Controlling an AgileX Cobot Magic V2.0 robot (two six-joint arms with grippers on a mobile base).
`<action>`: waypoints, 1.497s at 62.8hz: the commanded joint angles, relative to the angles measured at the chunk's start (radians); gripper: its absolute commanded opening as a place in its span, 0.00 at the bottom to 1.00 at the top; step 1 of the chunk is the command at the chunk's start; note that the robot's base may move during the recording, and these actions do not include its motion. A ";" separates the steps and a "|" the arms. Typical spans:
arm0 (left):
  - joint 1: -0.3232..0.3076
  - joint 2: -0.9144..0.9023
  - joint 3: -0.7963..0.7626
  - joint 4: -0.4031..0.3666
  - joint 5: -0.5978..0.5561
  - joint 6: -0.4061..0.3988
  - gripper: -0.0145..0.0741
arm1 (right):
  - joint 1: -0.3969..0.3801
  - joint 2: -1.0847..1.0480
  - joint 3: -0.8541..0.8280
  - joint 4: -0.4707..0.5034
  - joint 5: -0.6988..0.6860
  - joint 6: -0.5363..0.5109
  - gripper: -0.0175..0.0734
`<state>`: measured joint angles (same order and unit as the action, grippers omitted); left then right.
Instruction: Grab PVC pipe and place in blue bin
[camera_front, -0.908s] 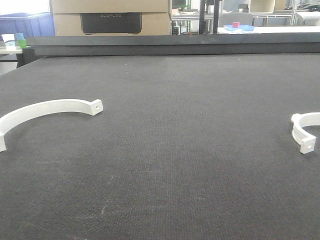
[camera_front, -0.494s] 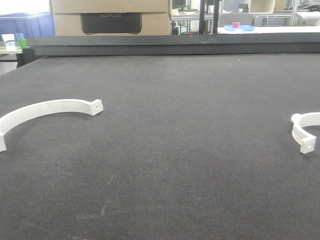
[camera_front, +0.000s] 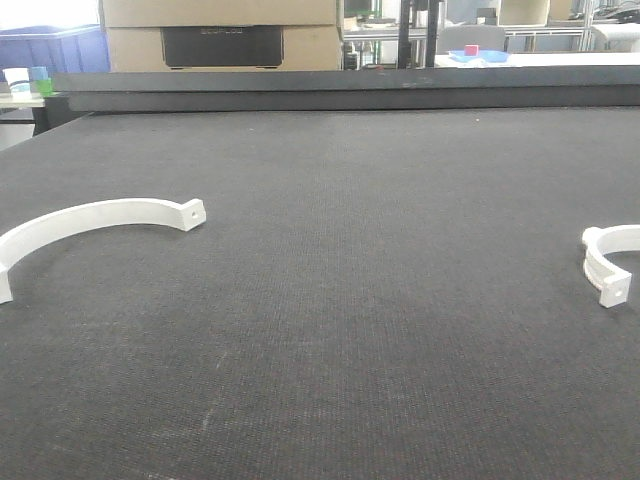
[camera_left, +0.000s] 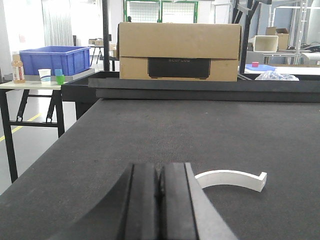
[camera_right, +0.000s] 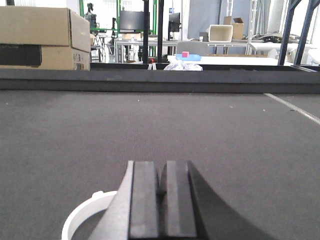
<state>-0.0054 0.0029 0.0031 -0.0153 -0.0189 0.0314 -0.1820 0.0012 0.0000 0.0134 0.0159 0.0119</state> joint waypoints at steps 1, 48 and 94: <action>0.001 -0.003 -0.003 -0.004 -0.036 0.001 0.04 | -0.005 -0.001 0.000 0.000 -0.067 -0.001 0.01; 0.001 0.151 -0.409 -0.212 0.003 0.001 0.04 | -0.007 0.134 -0.470 0.072 -0.166 -0.017 0.01; 0.001 0.786 -0.789 -0.181 0.618 0.001 0.04 | 0.012 0.607 -0.610 -0.013 0.424 -0.017 0.01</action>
<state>-0.0054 0.7470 -0.7855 -0.1964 0.6111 0.0317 -0.1823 0.6067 -0.6215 0.0136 0.4724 0.0000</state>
